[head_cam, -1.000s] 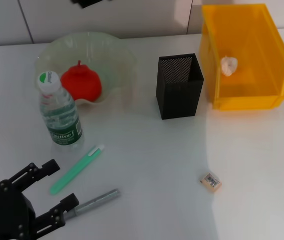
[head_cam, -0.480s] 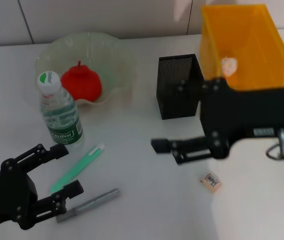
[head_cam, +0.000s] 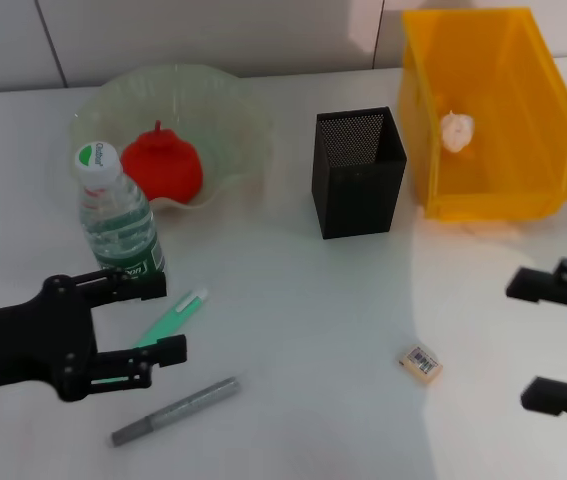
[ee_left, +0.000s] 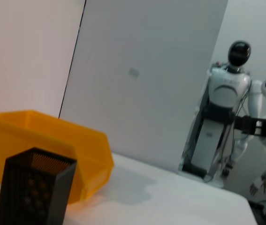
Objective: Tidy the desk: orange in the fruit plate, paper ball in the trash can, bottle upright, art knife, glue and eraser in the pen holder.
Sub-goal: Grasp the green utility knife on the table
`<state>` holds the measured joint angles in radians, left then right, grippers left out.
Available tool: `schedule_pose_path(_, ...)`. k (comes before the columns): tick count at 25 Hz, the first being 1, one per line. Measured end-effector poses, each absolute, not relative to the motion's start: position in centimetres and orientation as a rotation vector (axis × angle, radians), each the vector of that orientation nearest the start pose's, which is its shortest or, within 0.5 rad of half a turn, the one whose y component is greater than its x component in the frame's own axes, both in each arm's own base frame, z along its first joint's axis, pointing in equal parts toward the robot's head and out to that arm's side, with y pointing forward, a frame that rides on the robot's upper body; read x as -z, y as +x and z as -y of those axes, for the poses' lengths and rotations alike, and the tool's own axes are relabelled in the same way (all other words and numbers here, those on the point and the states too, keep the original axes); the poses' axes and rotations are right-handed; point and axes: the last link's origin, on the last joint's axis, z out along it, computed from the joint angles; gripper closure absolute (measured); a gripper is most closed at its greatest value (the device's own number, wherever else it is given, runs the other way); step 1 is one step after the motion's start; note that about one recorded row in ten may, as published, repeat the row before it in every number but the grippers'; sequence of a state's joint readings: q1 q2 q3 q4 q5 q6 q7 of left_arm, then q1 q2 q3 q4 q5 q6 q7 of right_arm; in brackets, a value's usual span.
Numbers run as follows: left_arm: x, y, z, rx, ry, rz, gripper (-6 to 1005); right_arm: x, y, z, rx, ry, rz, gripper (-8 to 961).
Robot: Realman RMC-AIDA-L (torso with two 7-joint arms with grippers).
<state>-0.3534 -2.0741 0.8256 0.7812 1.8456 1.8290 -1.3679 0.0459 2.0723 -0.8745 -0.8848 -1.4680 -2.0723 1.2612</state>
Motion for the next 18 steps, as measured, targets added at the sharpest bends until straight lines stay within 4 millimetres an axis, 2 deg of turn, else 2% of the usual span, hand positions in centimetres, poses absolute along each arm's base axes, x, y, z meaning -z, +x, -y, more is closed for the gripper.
schedule_pose_path(1, -1.1, -25.9, -27.7, 0.785, -2.891, 0.556, 213, -5.7, 28.5, -18.0, -1.279, -2.612, -0.345, 117)
schedule_pose_path(3, -0.8, -25.7, -28.2, 0.702, -2.897, 0.576, 213, -5.3, 28.8, -17.8, -1.252, -2.619, -0.342, 117)
schedule_pose_path(4, -0.5, -25.4, -28.7, 0.589, -2.896, 0.599, 213, -4.5, 29.3, -17.8, -1.192, -2.644, -0.341, 117)
schedule_pose_path(8, -0.2, -24.6, -28.9, 0.465, -2.898, 0.612, 214, -3.4, 29.9, -18.0, -1.137, -2.664, -0.362, 118)
schedule_pose_path(12, 0.3, -23.0, -28.9, 0.235, -2.897, 0.614, 214, -3.1, 30.2, -18.2, -1.122, -2.657, -0.371, 118)
schedule_pose_path(13, 0.3, -23.0, -28.9, 0.235, -2.897, 0.614, 214, -3.0, 30.3, -18.3, -1.113, -2.656, -0.375, 118)
schedule_pose_path(14, 0.6, -21.5, -29.1, 0.094, -2.874, 0.621, 214, -2.9, 30.4, -18.4, -1.099, -2.657, -0.381, 119)
schedule_pose_path(18, 0.6, -20.2, -29.4, 0.025, -2.84, 0.669, 214, -2.8, 30.5, -18.6, -1.081, -2.654, -0.383, 119)
